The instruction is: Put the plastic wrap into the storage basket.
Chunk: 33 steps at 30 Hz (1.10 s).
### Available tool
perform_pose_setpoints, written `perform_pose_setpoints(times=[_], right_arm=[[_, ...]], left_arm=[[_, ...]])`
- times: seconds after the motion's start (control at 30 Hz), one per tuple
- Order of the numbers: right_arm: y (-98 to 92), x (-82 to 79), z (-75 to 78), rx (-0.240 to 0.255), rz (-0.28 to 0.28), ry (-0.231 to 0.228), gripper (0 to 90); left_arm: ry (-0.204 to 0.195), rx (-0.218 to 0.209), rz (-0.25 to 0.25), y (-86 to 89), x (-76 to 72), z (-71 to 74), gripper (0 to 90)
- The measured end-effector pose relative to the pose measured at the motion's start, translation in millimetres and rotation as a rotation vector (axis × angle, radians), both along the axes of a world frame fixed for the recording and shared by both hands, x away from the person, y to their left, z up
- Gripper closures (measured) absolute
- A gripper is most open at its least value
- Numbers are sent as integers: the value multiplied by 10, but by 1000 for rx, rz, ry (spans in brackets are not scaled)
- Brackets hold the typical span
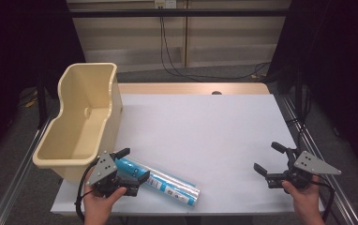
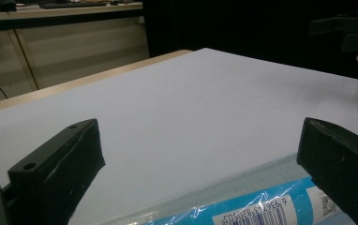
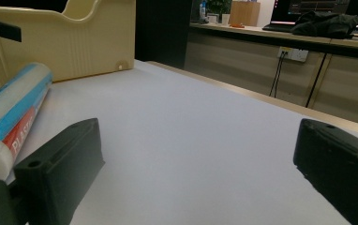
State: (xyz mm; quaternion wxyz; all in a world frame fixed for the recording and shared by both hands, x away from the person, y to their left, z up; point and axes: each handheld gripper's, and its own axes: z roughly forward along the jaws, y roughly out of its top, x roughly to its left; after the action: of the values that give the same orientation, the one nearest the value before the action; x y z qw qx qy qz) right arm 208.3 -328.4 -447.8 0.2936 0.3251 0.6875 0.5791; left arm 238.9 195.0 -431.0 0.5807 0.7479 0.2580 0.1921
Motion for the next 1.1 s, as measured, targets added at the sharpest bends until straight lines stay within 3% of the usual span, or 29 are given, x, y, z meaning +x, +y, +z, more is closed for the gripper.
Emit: perform_pose_setpoints(times=[0.37, 0.73, 1.1], right_arm=[[8, 4, -11, -19, 7, 1, 10], [18, 32, -33, -35, 15, 17, 8], [2, 28, -24, -33, 15, 17, 11]], left_arm=[[12, 20, -25, -18, 47, 1, 0], [35, 47, -121, -130, 155, 70, 0], [101, 176, -193, -259, 281, 90, 0]])
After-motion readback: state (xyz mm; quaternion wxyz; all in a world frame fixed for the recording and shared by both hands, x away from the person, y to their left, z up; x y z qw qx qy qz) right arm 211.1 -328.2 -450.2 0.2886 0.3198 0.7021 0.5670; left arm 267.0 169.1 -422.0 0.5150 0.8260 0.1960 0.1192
